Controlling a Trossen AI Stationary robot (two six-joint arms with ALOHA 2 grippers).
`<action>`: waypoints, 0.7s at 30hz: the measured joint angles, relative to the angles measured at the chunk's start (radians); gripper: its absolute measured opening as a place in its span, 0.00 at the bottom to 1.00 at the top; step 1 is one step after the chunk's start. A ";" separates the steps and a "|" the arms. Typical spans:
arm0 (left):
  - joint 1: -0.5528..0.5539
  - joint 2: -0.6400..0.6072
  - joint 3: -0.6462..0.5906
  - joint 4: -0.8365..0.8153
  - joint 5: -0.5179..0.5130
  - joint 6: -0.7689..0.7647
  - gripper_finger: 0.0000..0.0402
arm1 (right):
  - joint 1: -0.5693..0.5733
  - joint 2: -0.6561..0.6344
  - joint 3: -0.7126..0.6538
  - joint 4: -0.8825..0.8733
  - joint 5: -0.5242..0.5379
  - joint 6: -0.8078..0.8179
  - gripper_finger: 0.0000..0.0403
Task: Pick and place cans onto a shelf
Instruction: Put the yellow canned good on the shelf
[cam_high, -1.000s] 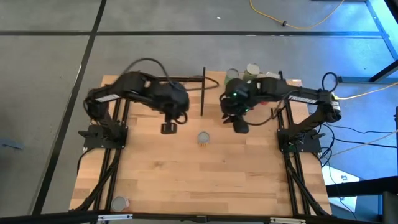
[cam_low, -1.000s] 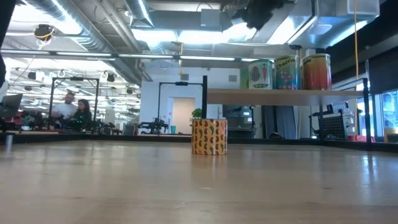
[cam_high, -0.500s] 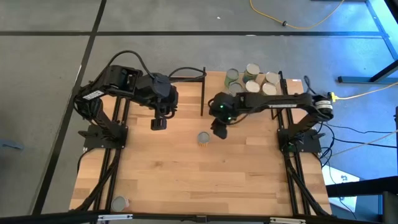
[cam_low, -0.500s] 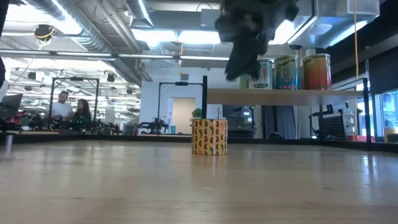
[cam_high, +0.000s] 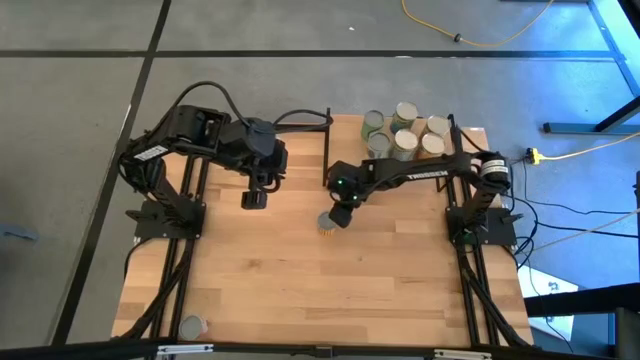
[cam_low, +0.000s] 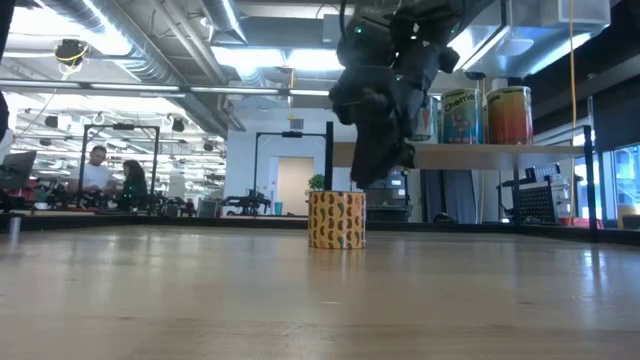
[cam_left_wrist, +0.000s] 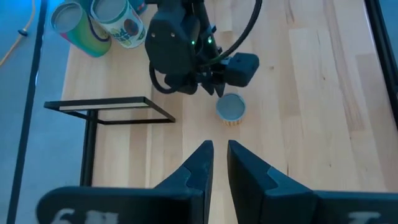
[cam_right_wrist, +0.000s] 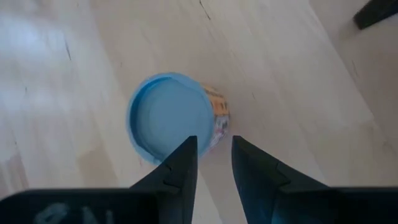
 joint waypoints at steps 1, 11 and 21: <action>0.000 0.000 0.000 0.000 0.000 0.000 0.10 | 0.001 0.006 0.000 0.011 0.000 0.000 0.25; 0.013 0.000 0.000 0.000 0.001 0.001 0.10 | 0.002 0.063 0.000 0.040 -0.001 -0.001 0.25; 0.013 0.000 0.000 0.000 0.000 0.000 0.10 | 0.007 0.106 0.006 0.082 0.002 -0.005 0.16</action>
